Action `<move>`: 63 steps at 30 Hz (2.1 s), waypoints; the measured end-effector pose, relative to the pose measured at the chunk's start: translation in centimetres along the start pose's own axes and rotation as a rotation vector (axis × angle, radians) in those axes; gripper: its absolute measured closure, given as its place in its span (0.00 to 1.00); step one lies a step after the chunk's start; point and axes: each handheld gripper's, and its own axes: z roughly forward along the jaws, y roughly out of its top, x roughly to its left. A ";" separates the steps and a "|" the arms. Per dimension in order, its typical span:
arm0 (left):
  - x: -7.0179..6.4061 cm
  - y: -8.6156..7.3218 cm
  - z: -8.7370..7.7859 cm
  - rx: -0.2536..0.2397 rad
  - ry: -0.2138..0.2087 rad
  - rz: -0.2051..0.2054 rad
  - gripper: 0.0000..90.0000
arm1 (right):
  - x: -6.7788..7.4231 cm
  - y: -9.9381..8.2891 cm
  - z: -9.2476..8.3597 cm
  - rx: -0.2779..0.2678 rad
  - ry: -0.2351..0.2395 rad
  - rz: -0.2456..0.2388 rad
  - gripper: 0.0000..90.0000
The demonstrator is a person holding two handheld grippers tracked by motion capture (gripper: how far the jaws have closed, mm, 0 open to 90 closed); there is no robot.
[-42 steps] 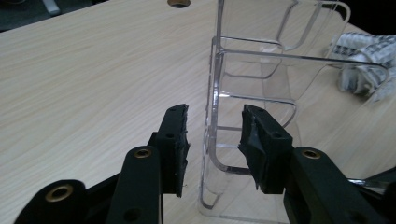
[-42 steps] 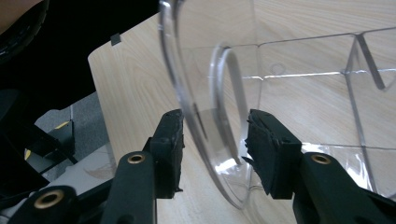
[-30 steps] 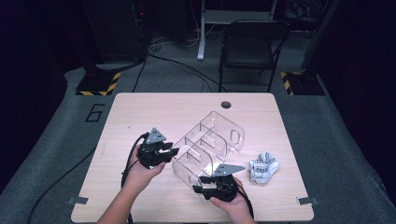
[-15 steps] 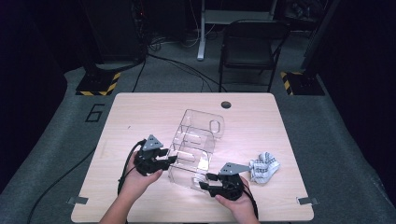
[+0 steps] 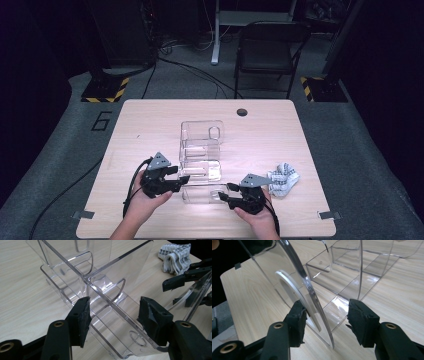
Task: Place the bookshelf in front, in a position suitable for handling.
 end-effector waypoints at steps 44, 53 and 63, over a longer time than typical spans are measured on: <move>-0.3 3.6 0.7 0.008 -0.011 0.134 0.55 | -0.7 -0.1 -0.1 -0.006 -0.046 0.003 0.51; -0.9 3.3 0.3 0.031 -0.038 0.133 0.66 | -2.1 0.4 -0.5 -0.006 -0.107 0.024 0.51; -1.5 2.8 0.0 0.031 -0.058 0.124 0.71 | -3.2 0.8 -0.6 0.001 -0.140 0.040 0.51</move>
